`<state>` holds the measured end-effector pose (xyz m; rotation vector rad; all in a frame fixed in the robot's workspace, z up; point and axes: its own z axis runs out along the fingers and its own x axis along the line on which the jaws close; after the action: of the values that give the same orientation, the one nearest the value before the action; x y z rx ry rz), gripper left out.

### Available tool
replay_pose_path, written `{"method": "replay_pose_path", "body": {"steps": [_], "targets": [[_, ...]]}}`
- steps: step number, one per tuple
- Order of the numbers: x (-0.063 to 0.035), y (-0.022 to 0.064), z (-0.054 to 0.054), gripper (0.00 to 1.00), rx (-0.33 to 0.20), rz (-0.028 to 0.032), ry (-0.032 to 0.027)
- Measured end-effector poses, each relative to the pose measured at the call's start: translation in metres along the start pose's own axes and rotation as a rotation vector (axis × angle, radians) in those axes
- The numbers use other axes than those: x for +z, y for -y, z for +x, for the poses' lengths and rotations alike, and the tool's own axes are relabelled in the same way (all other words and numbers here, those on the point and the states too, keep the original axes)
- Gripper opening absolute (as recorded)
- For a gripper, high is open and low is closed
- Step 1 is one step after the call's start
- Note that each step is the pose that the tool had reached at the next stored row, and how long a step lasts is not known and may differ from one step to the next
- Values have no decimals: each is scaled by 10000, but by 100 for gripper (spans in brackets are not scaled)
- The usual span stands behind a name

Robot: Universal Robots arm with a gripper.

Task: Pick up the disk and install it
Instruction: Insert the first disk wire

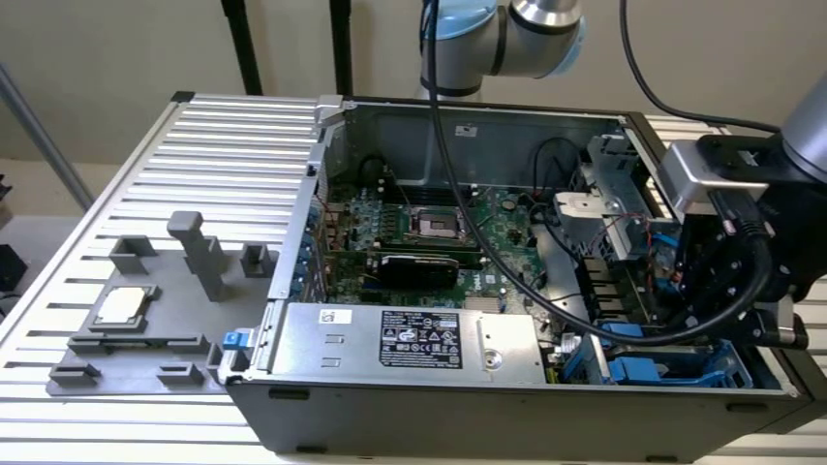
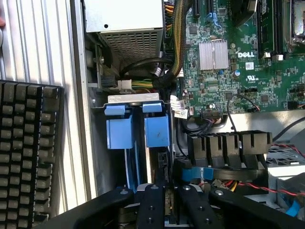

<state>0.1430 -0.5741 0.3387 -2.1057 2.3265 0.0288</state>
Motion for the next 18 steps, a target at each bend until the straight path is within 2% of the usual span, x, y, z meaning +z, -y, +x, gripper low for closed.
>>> {"method": "replay_pose_path", "body": {"steps": [18], "targets": [[6,11,-9,17,104,10,-68]]}}
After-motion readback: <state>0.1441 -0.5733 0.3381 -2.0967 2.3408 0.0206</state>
